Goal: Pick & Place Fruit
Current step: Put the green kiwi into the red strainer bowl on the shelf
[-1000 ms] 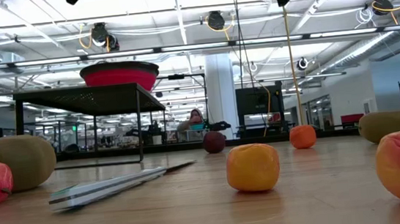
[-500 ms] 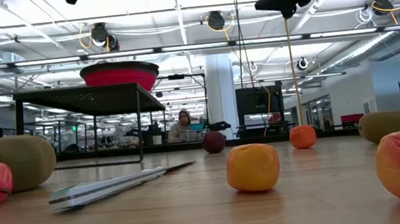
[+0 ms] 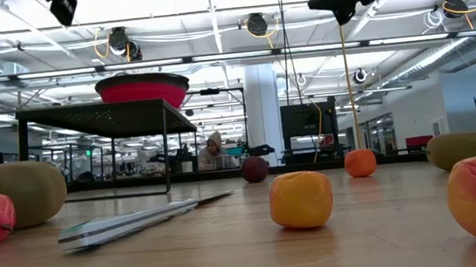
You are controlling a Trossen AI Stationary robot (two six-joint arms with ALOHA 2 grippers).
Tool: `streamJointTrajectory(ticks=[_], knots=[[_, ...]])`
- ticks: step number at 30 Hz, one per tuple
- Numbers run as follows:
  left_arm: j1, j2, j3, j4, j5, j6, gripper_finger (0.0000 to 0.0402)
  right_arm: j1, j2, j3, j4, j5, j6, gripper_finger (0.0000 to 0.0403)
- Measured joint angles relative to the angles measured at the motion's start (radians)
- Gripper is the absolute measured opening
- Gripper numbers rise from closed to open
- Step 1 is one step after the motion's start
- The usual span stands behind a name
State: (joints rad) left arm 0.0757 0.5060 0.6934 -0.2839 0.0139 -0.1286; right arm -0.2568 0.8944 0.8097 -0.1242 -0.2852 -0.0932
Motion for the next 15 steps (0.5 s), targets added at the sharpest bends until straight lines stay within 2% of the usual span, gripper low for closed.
streamJointTrajectory(ticks=[4,11,15], knots=[[0.000,-0.084,-0.049,-0.002,-0.008,0.034,0.0003,0.019,-0.004,0.000,0.000,0.053,0.077,0.0000],[0.000,-0.246,-0.133,-0.002,-0.009,0.064,0.0013,0.073,-0.008,0.000,0.000,0.062,0.090,0.0000],[0.000,-0.328,-0.179,-0.002,-0.009,0.052,0.0008,0.111,-0.008,0.024,-0.033,0.133,0.115,0.0000]])
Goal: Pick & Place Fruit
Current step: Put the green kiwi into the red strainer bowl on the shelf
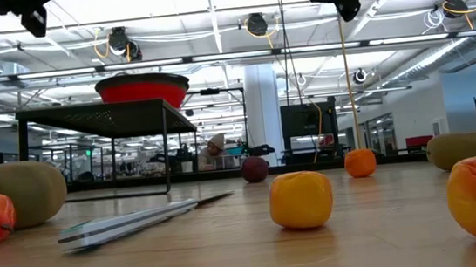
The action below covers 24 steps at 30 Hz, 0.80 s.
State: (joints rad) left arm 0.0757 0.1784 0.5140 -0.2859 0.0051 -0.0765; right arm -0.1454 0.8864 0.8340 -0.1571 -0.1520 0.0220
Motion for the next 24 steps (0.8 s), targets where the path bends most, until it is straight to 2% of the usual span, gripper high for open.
streamJointTrajectory(ticks=[6,11,16,20,24], knots=[[0.000,-0.086,-0.068,0.015,0.009,-0.022,0.0010,0.048,0.004,0.111,-0.134,0.077,-0.006,0.0000],[0.000,-0.126,-0.124,0.075,0.020,0.004,0.0010,0.088,0.050,0.232,-0.288,0.099,-0.006,0.0000],[0.000,-0.136,-0.157,0.077,0.022,-0.009,0.0005,0.130,0.157,0.377,-0.482,0.103,-0.007,0.0000],[0.000,-0.135,-0.166,0.080,0.021,-0.012,0.0014,0.165,0.272,0.501,-0.722,0.101,-0.007,0.0000],[0.000,-0.135,-0.166,0.082,0.022,-0.012,0.0004,0.192,0.378,0.594,-0.938,0.100,-0.007,0.0000]])
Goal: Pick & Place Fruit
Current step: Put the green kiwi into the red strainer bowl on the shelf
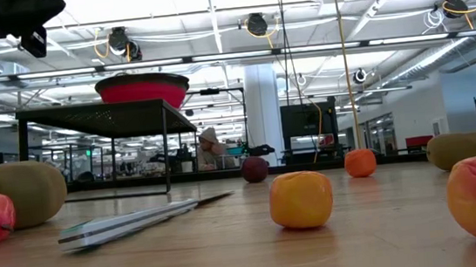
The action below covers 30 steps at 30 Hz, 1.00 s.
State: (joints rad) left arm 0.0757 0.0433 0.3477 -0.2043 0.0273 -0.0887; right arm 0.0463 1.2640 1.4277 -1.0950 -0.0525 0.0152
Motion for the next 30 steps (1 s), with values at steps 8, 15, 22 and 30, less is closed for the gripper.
streamJointTrajectory(ticks=[8,15,22,30], knots=[[0.000,0.000,0.000,0.000,0.001,-0.003,0.0017,0.028,0.121,0.027,-0.219,-0.002,0.001,0.0000],[0.000,0.000,0.000,0.000,0.001,-0.017,0.0019,0.018,0.140,-0.010,-0.278,-0.003,0.025,0.0002],[0.000,0.000,0.000,-0.001,0.001,-0.017,0.0019,0.005,0.139,-0.062,-0.280,-0.003,0.036,0.0043],[0.000,0.000,0.000,-0.002,0.000,-0.017,0.0019,-0.001,0.139,-0.113,-0.297,0.002,0.109,0.0141]])
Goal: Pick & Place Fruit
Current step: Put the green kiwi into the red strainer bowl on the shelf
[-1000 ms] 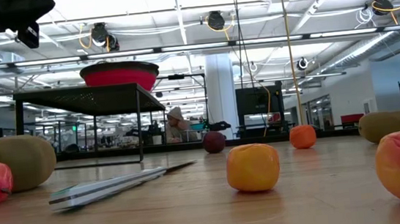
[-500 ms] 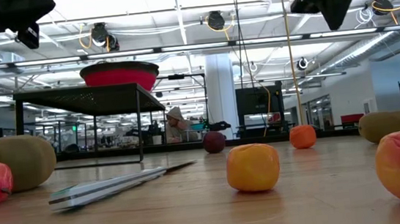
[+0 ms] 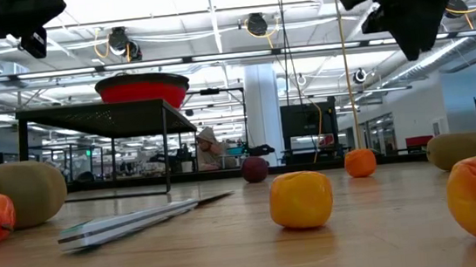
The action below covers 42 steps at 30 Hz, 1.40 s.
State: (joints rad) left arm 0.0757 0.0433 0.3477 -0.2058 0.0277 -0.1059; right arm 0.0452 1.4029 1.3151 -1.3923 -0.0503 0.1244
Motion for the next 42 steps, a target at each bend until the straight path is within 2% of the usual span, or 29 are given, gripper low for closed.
streamJointTrajectory(ticks=[8,16,21,42], knots=[[0.000,0.000,0.000,0.000,0.000,-0.001,0.0019,-0.023,0.000,-0.040,0.004,0.100,0.088,0.0245],[0.000,0.000,0.000,-0.001,0.000,-0.007,0.0019,-0.038,0.000,-0.141,0.004,0.106,0.118,0.0315],[0.000,0.000,0.000,-0.001,-0.003,-0.007,0.0019,-0.038,0.000,-0.188,0.054,0.104,0.118,0.0329],[0.000,0.000,0.000,-0.001,-0.004,-0.012,0.0019,-0.038,0.000,-0.458,0.356,0.099,0.071,0.0333]])
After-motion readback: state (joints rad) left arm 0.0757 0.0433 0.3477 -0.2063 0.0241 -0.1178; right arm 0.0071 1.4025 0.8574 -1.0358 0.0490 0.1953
